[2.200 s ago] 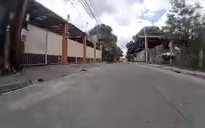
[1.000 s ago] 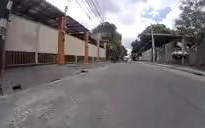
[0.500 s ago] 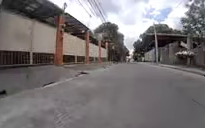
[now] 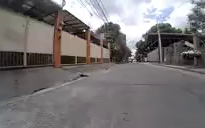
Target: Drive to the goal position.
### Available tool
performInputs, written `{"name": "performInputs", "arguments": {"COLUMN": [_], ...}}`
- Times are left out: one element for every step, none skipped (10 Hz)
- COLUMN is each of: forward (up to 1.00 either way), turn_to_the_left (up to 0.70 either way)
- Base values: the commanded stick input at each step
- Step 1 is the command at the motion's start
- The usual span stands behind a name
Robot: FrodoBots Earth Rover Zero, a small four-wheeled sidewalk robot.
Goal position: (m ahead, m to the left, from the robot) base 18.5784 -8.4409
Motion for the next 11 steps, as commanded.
{"name": "performInputs", "arguments": {"forward": [1.0,1.0,1.0,1.0,1.0,1.0,1.0,1.0,1.0,1.0,1.0], "turn_to_the_left": [0.04,0.04,0.04,0.04,0.04,0.04,0.04,0.04,0.04,0.04,0.04]}}
